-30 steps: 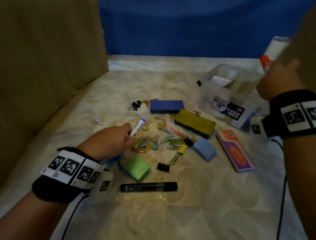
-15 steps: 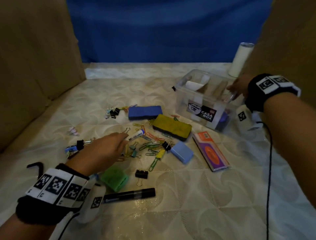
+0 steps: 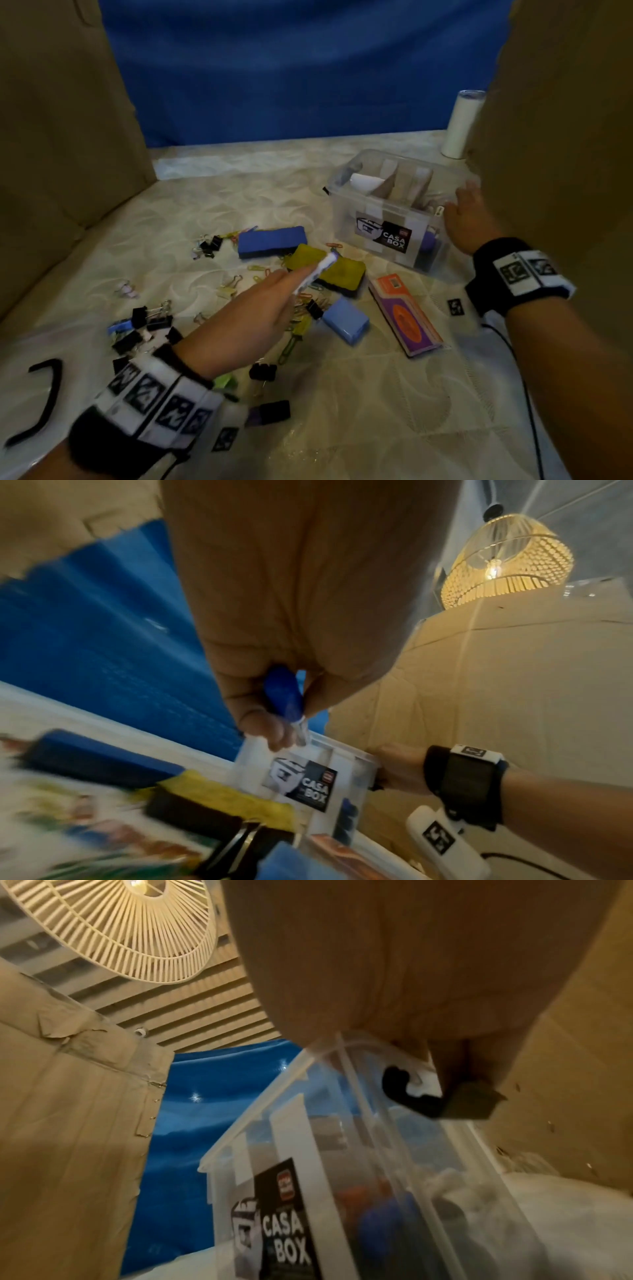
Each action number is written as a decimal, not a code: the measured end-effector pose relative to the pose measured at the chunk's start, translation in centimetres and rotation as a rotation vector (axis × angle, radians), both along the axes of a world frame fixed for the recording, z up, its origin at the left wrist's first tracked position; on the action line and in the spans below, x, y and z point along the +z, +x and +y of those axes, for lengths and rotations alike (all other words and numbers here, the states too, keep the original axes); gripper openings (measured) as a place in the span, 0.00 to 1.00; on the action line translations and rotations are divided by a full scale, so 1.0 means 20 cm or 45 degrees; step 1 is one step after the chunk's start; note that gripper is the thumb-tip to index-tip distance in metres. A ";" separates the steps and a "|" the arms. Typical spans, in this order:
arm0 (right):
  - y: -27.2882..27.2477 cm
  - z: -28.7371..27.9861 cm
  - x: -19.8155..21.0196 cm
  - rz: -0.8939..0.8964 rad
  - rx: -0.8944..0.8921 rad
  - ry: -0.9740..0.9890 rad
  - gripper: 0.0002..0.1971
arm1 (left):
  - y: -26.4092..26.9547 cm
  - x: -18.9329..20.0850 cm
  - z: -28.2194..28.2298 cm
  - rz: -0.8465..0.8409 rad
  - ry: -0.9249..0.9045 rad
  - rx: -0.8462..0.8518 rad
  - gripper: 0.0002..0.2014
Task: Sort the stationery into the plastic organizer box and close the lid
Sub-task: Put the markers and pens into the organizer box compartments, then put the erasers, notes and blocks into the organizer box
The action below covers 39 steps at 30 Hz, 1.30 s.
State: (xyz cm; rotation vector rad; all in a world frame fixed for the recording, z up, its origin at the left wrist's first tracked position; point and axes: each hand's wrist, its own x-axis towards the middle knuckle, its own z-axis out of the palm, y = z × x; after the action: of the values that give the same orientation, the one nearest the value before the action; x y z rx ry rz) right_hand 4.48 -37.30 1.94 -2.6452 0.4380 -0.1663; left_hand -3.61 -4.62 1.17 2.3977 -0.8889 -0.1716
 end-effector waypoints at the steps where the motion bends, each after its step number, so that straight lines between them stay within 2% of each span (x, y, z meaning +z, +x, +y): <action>1: -0.02 0.01 -0.02 -0.089 -0.033 0.068 0.24 | 0.02 0.03 -0.08 -0.066 -0.018 -0.010 0.32; 3: -0.03 0.00 -0.04 -0.156 -0.063 0.123 0.27 | 0.08 0.08 -0.25 -0.210 -0.029 0.028 0.31; 7: -0.04 -0.02 -0.04 -0.085 -0.017 0.129 0.29 | 0.28 0.12 -0.62 -0.376 -0.100 -0.036 0.37; 9: -0.05 -0.02 -0.04 -0.083 0.004 0.153 0.29 | 0.40 0.13 -0.79 -0.346 -0.046 -0.047 0.37; 13: -0.05 -0.02 -0.06 -0.112 0.018 0.239 0.29 | 0.59 0.17 -1.10 -0.308 0.281 -0.013 0.30; 19: -0.05 -0.03 -0.06 -0.127 0.005 0.295 0.28 | 0.72 0.13 -1.26 -0.275 0.442 -0.040 0.22; 22: -0.06 -0.03 -0.07 -0.152 0.008 0.285 0.28 | 0.64 0.21 -1.19 -0.284 0.312 0.012 0.24; 26: -0.07 -0.03 -0.07 -0.137 -0.009 0.277 0.28 | 0.44 0.28 -0.92 -0.425 0.178 0.024 0.25; 28: -0.08 -0.02 -0.05 -0.126 -0.015 0.277 0.29 | 0.36 0.27 -0.75 -0.494 0.214 0.031 0.31; 31: -0.10 0.01 -0.02 -0.118 -0.031 0.330 0.30 | 0.29 0.21 -0.51 -0.428 0.294 0.078 0.24; 33: -0.16 0.05 0.00 -0.150 -0.085 0.374 0.35 | 0.26 0.14 -0.35 -0.364 0.381 0.107 0.21; 35: -0.26 0.11 -0.01 -0.237 -0.184 0.368 0.39 | 0.24 0.06 -0.21 -0.318 0.462 0.145 0.20; 37: -0.35 0.18 -0.05 -0.322 -0.250 0.315 0.38 | 0.24 -0.01 -0.11 -0.263 0.525 0.184 0.20; 39: -0.40 0.24 -0.11 -0.188 -0.185 0.279 0.37 | 0.25 -0.06 -0.05 -0.222 0.559 0.172 0.21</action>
State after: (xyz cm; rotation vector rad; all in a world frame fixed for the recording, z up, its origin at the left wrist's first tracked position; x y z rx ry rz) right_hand -3.48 -32.50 -0.34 -2.3685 0.5648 -0.3370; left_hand 1.30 -5.68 -0.09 2.9089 -0.8274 -0.1156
